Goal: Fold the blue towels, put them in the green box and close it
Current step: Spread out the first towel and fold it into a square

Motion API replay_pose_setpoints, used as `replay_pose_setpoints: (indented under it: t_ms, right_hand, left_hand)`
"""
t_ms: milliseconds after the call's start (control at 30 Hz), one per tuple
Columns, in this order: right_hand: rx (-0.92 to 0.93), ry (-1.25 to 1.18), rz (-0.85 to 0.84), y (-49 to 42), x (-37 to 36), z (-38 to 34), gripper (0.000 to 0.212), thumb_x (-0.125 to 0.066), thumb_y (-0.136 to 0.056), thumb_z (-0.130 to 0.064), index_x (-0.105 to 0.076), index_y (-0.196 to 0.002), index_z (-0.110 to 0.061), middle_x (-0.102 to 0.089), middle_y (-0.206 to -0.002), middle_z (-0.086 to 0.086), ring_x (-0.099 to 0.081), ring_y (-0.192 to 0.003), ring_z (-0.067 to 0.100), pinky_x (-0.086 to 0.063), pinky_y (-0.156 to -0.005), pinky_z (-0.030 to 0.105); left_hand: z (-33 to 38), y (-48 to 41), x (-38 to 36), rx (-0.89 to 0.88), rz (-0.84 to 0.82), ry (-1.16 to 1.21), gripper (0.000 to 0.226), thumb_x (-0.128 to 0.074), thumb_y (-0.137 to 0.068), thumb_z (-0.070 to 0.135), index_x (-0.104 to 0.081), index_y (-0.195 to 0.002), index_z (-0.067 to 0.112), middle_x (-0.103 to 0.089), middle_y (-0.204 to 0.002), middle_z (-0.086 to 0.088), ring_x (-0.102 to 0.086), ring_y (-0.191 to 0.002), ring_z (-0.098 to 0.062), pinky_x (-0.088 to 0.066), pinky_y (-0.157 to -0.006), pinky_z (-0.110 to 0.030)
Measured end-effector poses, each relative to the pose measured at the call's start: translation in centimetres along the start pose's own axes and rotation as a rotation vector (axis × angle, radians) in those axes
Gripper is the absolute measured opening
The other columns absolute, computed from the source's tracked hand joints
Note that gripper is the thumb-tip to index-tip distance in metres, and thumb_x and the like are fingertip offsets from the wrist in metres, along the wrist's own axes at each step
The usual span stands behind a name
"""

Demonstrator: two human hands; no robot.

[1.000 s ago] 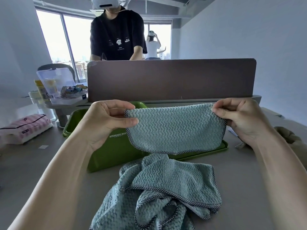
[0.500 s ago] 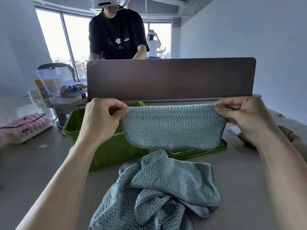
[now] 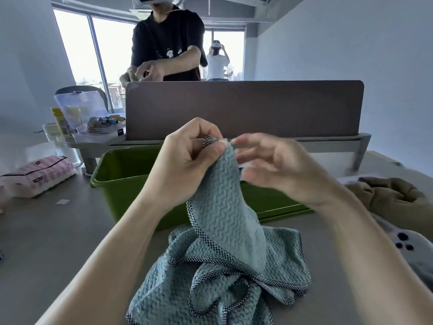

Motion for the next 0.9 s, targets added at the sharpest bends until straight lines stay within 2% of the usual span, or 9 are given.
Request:
replay_pose_setpoints:
  t_ms: [133,200,267,367,433,533,633,767,900]
  right_hand:
    - [0.066,-0.038,0.099,-0.6,-0.7,0.0,0.006,-0.069,-0.086,-0.015,-0.074,-0.088,-0.011,-0.075,-0.083,-0.003,-0.07,-0.079,0.012,-0.055,-0.074,0.024]
    - [0.06,-0.119,0.205,-0.5,0.5,0.8,0.015,-0.066,-0.089,-0.008,-0.07,-0.077,-0.014,-0.07,-0.073,-0.009,-0.063,-0.072,0.005,-0.049,-0.067,0.019]
    - [0.03,-0.148,0.266,-0.4,1.5,1.5,0.019,-0.064,-0.091,-0.008,-0.069,-0.075,-0.016,-0.068,-0.073,-0.008,-0.06,-0.072,0.005,-0.046,-0.064,0.018]
    - [-0.035,-0.122,0.251,-0.4,1.8,2.4,0.002,-0.068,-0.09,-0.009,-0.068,-0.09,-0.012,-0.071,-0.085,0.001,-0.066,-0.082,0.011,-0.048,-0.071,0.024]
    - [-0.051,-0.148,0.23,-0.4,1.9,2.5,0.031,-0.075,-0.083,-0.018,-0.061,-0.11,-0.016,-0.072,-0.101,0.006,-0.07,-0.094,0.02,-0.054,-0.08,0.035]
    - [0.079,-0.068,0.172,-0.3,1.4,1.0,0.063,-0.08,-0.075,-0.041,-0.049,-0.128,-0.029,-0.068,-0.111,0.005,-0.068,-0.099,0.024,-0.054,-0.089,0.042]
    - [0.18,0.14,0.21,-0.2,1.0,-0.6,0.042,-0.079,-0.079,-0.038,-0.061,-0.114,-0.024,-0.069,-0.111,-0.007,-0.069,-0.098,0.013,-0.054,-0.088,0.034]
    - [0.215,0.205,0.35,-0.1,1.8,-0.8,0.014,-0.083,-0.078,-0.018,-0.069,-0.08,-0.022,-0.066,-0.072,-0.019,-0.06,-0.065,0.0,-0.043,-0.062,0.011]
    - [0.175,0.25,0.346,0.1,2.4,-0.4,0.014,-0.083,-0.077,-0.016,-0.074,-0.08,-0.026,-0.071,-0.073,-0.017,-0.065,-0.068,-0.001,-0.046,-0.066,0.015]
  left_hand:
    - [-1.2,0.1,0.0,0.169,-0.12,0.135,0.037,-0.078,-0.079,0.03,-0.059,-0.107,0.017,-0.073,-0.076,-0.003,-0.066,-0.066,-0.012,-0.051,-0.061,-0.022]
    - [-2.8,0.2,0.5,0.316,-0.256,0.106,0.046,-0.083,-0.071,0.033,-0.065,-0.109,0.017,-0.076,-0.092,-0.008,-0.072,-0.084,-0.022,-0.058,-0.08,-0.035]
    - [-3.8,0.4,0.4,0.367,-0.362,0.067,0.037,-0.081,-0.07,0.032,-0.073,-0.101,0.014,-0.077,-0.098,-0.006,-0.072,-0.095,-0.021,-0.054,-0.092,-0.036]
    - [-4.0,0.0,0.6,0.328,-0.217,0.088,0.02,-0.076,-0.073,0.032,-0.077,-0.086,0.017,-0.077,-0.088,0.003,-0.07,-0.084,-0.009,-0.05,-0.078,-0.02]
    - [-3.7,-0.1,0.7,0.286,-0.145,0.068,0.016,-0.075,-0.077,0.029,-0.075,-0.086,0.016,-0.076,-0.083,0.005,-0.068,-0.078,-0.006,-0.05,-0.07,-0.018]
    - [-2.7,0.0,0.4,0.228,-0.141,0.017,0.019,-0.078,-0.078,0.02,-0.074,-0.094,0.011,-0.078,-0.087,0.001,-0.074,-0.082,-0.016,-0.058,-0.075,-0.028]
    - [-1.4,0.0,0.0,0.147,-0.132,-0.023,0.022,-0.082,-0.074,0.016,-0.076,-0.094,0.008,-0.078,-0.086,0.001,-0.075,-0.079,-0.018,-0.061,-0.075,-0.029]
    - [-0.8,0.1,0.1,0.119,-0.043,-0.015,0.033,-0.088,-0.058,0.022,-0.076,-0.087,0.013,-0.077,-0.079,0.004,-0.072,-0.07,-0.011,-0.059,-0.067,-0.023]
    - [-1.0,0.1,0.3,0.126,0.006,0.05,0.038,-0.09,-0.052,0.021,-0.071,-0.083,0.01,-0.076,-0.076,-0.001,-0.069,-0.065,-0.015,-0.058,-0.063,-0.025]
Point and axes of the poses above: each hand's wrist, its own y-axis away from the middle knuckle, its own x-axis out of the back of the hand, z = x × y, the point moved 5 cm from there along -y, towards the middle knuckle
